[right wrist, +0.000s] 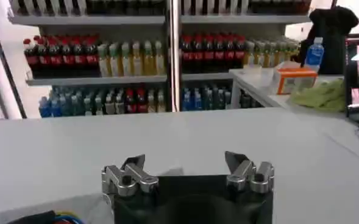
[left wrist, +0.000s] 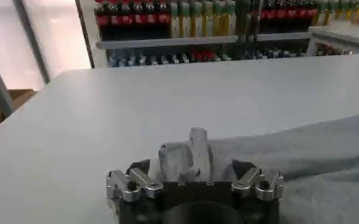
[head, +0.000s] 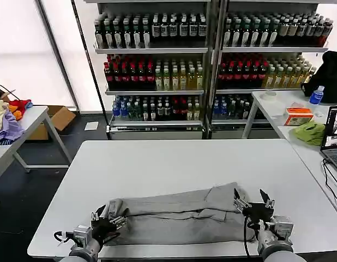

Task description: Fold and organize the clothes.

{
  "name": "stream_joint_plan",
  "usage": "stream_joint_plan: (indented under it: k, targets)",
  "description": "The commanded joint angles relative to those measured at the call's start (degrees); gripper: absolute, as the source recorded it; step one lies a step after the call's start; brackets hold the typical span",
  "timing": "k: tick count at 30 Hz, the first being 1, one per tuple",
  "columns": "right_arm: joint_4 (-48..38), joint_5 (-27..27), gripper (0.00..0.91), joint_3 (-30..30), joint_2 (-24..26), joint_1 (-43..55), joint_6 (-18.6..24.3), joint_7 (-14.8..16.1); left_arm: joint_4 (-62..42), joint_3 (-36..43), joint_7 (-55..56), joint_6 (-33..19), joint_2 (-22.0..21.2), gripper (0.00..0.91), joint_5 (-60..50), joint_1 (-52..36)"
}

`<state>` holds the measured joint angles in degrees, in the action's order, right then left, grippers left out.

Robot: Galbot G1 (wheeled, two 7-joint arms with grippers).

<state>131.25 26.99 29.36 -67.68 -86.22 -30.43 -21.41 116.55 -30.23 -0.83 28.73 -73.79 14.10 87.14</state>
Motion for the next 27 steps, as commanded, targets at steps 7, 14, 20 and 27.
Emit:
stream_joint_plan:
  k: [7,14,20,27]
  targets:
    - [1.0,1.1,0.907,0.2,0.5,2.9,-0.4,-0.1,-1.3,-0.1,-0.2,0.6,-2.0,0.010,0.2,1.3]
    - [0.5,2.0,0.907,0.6,0.9,5.3,-0.5,-0.2,-1.8,-1.3,-0.8,-2.4,-2.3,0.000,0.0,0.6]
    - [-0.7,2.2,0.907,-1.0,0.8,7.8,-0.4,0.0,-0.7,-11.0,-0.7,-2.7,2.2,0.000,3.7,-2.3]
    - [-2.9,2.0,0.907,-3.5,0.3,11.0,-0.3,-0.3,-2.5,-25.2,-0.7,-2.1,15.4,0.000,9.2,-3.8]
